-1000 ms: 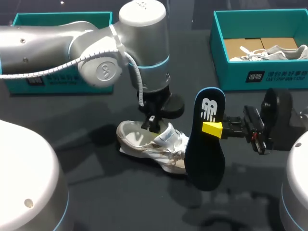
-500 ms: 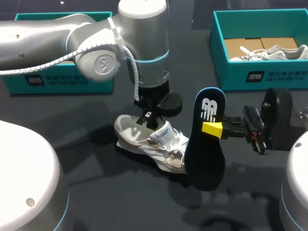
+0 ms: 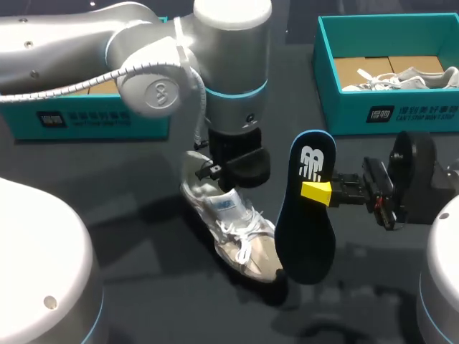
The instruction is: Take the shoe out of the shoebox, open the shoe tongue, remove and reinsert the insole, then place the shoe into the shoebox
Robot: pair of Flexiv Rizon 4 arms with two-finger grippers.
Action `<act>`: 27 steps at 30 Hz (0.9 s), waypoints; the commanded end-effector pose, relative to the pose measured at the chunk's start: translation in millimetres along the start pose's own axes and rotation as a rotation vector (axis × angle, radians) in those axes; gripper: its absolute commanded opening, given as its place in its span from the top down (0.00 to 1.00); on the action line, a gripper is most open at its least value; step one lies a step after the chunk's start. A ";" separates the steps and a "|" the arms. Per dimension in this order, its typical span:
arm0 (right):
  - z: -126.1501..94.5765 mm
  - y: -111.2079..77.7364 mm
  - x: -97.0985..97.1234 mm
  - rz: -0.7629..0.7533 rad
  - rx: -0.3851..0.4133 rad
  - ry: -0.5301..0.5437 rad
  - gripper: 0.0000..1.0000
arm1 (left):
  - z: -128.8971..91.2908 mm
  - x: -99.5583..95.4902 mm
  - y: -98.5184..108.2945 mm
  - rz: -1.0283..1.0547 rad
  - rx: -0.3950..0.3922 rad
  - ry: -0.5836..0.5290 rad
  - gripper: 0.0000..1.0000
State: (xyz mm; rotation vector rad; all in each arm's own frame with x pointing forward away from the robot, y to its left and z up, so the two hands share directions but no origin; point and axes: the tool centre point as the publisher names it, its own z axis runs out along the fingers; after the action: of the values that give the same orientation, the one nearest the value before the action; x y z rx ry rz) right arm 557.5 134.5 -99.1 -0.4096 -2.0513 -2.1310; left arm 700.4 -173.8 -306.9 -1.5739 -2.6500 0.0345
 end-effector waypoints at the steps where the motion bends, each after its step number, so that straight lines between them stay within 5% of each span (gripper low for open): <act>1: 0.6 -0.5 2.4 0.000 0.000 -0.006 1.00 | 1.9 0.4 -1.8 0.145 -0.027 -0.015 1.00; 27: 0.6 -0.5 2.4 0.000 0.000 -0.006 1.00 | 19.7 -1.6 -4.1 0.525 0.015 -0.101 1.00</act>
State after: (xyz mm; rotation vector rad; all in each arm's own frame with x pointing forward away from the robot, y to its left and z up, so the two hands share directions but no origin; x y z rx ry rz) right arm 557.5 134.5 -99.1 -0.4096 -2.0513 -2.1312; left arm 695.4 -178.0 -324.2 -2.2530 -2.2207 0.1456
